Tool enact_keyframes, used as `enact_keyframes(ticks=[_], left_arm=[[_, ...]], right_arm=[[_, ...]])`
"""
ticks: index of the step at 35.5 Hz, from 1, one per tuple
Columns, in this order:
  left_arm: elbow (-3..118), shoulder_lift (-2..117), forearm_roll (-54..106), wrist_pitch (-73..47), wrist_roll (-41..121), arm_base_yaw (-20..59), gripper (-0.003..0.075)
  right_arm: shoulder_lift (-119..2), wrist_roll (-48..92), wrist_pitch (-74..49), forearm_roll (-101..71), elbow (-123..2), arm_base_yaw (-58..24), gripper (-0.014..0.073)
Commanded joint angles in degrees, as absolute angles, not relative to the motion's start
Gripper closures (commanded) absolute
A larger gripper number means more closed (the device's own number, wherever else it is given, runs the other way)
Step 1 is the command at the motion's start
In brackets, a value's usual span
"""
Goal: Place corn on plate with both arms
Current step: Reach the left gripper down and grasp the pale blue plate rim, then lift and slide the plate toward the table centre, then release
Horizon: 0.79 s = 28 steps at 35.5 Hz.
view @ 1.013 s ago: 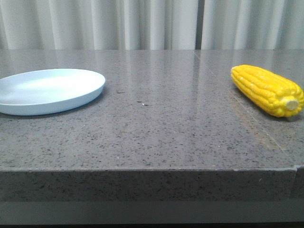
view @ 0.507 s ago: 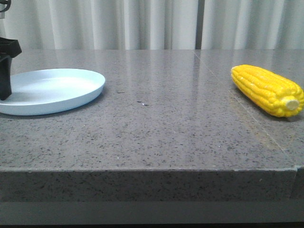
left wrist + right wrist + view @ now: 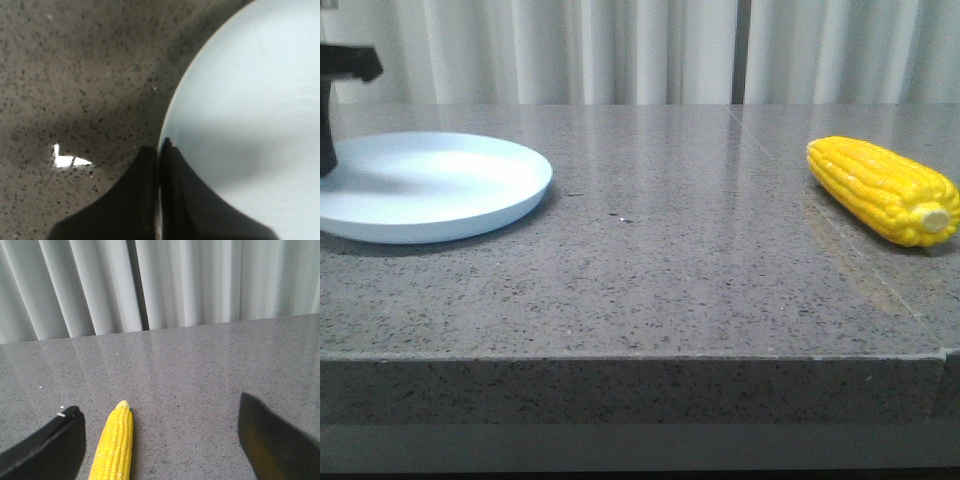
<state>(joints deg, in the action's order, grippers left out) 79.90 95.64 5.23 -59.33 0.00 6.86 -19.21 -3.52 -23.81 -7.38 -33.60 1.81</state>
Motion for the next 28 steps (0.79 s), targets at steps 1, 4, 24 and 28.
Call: enact_keyframes(ticks=[1, 4, 24, 28], left_arm=[[86.4, 91.4, 9.7, -60.3, 1.6, 7.2, 0.0741], [91.1, 91.4, 15.6, -63.4, 3.1, 7.8, 0.0741], [93.1, 104.5, 20.2, -59.5, 3.1, 20.8, 0.062], [94.9, 104.5, 19.8, -61.0, 3.1, 20.6, 0.0358]], right_arm=[[-20.1, -2.8, -19.2, -7.3, -35.7, 2.0, -0.0049], [-20.1, -2.8, -19.2, -7.3, -35.7, 2.0, -0.0049], [-20.1, -2.8, -19.2, -7.3, -35.7, 2.0, -0.0049], [-20.1, -2.8, -19.2, -7.3, -35.7, 2.0, -0.0049]])
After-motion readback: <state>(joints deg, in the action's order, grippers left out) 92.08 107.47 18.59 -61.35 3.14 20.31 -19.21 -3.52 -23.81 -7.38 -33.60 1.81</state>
